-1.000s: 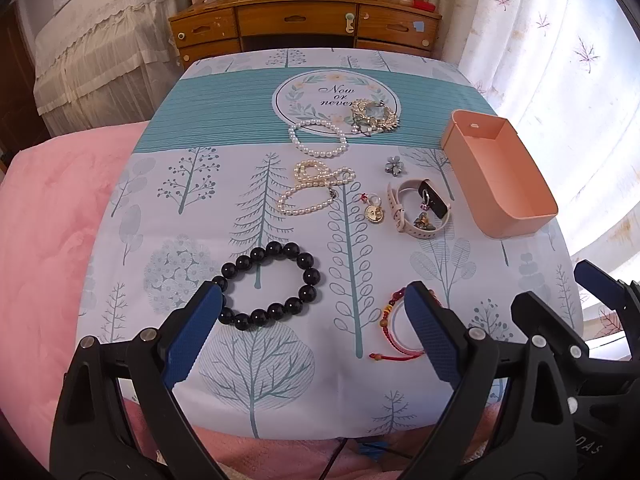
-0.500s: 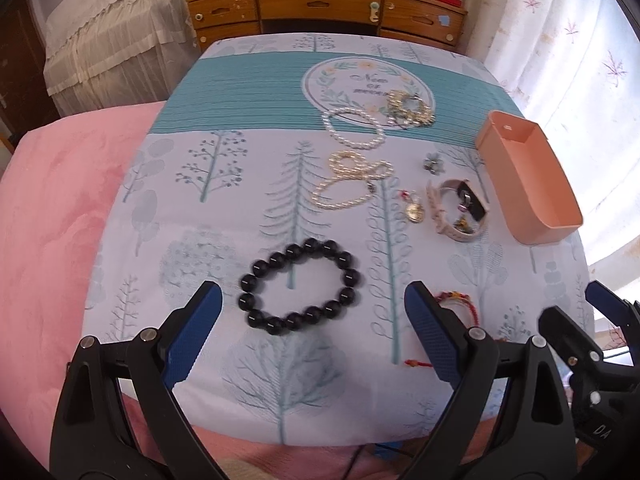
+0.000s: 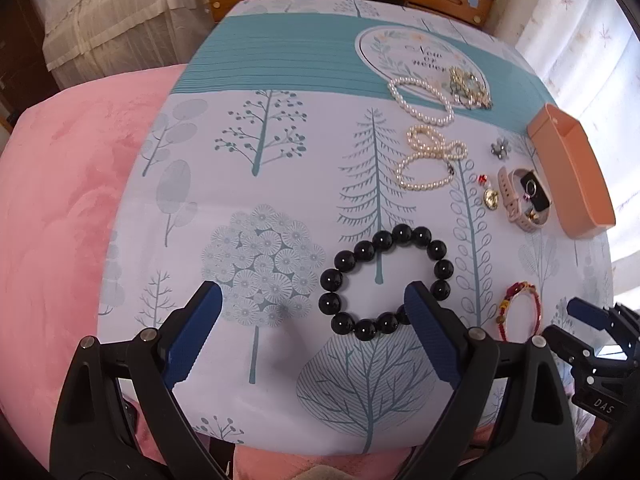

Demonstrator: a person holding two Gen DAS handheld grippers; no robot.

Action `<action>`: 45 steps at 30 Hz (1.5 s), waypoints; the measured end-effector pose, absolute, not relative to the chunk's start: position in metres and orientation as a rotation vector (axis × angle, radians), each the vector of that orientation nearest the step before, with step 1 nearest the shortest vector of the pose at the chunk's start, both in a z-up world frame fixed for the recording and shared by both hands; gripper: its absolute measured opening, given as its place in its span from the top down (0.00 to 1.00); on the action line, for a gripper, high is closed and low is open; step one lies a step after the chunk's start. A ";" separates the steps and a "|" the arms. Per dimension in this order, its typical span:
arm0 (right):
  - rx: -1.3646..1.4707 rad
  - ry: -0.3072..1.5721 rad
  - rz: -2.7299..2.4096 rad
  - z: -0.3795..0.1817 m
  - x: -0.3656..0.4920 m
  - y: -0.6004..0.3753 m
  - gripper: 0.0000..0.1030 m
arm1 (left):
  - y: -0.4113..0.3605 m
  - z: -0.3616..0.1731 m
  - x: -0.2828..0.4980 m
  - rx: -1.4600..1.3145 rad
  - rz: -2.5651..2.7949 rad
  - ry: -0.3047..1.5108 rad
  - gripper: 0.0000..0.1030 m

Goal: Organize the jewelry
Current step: 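Grasp the black bead bracelet with the left tool while the right tool grasps the red string bracelet, then carry both bracelets with both tools over the pink box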

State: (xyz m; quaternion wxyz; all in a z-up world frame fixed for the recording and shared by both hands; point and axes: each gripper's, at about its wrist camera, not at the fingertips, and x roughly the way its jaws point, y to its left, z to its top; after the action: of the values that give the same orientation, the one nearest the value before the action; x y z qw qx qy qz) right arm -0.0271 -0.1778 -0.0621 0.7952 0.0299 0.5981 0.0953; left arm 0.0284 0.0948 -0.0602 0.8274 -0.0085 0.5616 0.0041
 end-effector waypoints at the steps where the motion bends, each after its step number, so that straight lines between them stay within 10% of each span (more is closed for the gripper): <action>1: 0.050 1.289 0.212 -0.065 -0.025 -0.174 0.41 | 0.093 -0.062 0.029 -0.014 0.009 1.200 0.11; 9: -0.033 1.335 0.251 -0.090 -0.010 -0.152 0.63 | 0.096 -0.084 0.046 -0.018 0.030 1.254 0.12; 13: -0.076 1.328 0.251 -0.094 -0.008 -0.144 0.69 | 0.096 -0.096 0.053 -0.011 0.031 1.306 0.32; 21: -0.129 1.324 0.254 -0.096 -0.002 -0.135 0.81 | 0.089 -0.103 0.065 0.001 -0.022 1.392 0.39; 24: -0.131 1.324 0.260 -0.094 -0.002 -0.138 0.83 | 0.080 -0.101 0.069 0.026 -0.058 1.393 0.57; 26: -0.132 1.325 0.259 -0.094 0.000 -0.138 0.86 | 0.074 -0.098 0.069 0.039 -0.071 1.384 0.88; 45: -0.068 1.212 0.277 -0.053 0.000 -0.149 0.95 | 0.037 -0.018 0.053 -0.091 -0.209 1.186 0.88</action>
State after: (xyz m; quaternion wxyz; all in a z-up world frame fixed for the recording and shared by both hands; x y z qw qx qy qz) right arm -0.0004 -0.1486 -0.0533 0.8125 -0.0319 0.5675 0.1298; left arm 0.0533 0.0367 -0.0184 0.8233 -0.0429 0.5574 -0.0980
